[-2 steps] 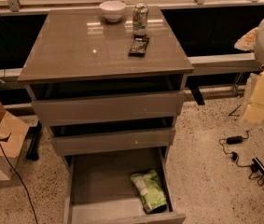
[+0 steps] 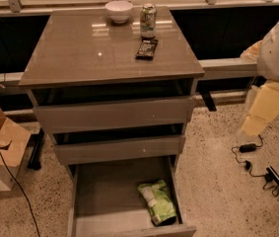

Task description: Pick green rice chip bag from bottom drawer and place on counter

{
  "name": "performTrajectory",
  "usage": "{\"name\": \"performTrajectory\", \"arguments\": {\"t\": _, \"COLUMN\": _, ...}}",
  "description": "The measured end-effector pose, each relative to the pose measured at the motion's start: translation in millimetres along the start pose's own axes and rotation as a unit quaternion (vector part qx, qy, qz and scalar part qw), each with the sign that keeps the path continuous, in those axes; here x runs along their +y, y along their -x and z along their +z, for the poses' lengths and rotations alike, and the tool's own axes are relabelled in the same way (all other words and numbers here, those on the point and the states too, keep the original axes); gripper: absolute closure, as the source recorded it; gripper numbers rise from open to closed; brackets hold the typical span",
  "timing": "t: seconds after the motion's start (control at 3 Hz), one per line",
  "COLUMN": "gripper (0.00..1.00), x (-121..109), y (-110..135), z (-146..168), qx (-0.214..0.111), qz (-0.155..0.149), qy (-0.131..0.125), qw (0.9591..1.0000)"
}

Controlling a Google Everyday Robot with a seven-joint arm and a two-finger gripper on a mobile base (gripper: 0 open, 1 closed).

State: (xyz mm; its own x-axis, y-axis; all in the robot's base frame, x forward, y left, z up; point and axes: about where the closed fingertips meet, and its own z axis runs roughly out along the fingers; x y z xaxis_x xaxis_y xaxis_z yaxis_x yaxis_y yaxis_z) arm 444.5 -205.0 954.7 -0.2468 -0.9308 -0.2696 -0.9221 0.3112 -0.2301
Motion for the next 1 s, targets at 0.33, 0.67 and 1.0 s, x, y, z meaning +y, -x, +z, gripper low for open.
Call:
{"name": "performTrajectory", "arguments": {"t": 0.33, "gripper": 0.0, "x": 5.8, "y": 6.0, "z": 52.3, "qx": -0.031, "qz": 0.057, "qy": 0.021, "qw": 0.9977}}
{"name": "performTrajectory", "arguments": {"t": 0.67, "gripper": 0.0, "x": 7.1, "y": 7.0, "z": 121.4, "qx": -0.057, "qz": 0.119, "qy": 0.057, "qw": 0.9896}}
{"name": "performTrajectory", "arguments": {"t": 1.0, "gripper": 0.0, "x": 6.4, "y": 4.4, "z": 188.5, "qx": -0.079, "qz": 0.161, "qy": 0.112, "qw": 0.9774}}
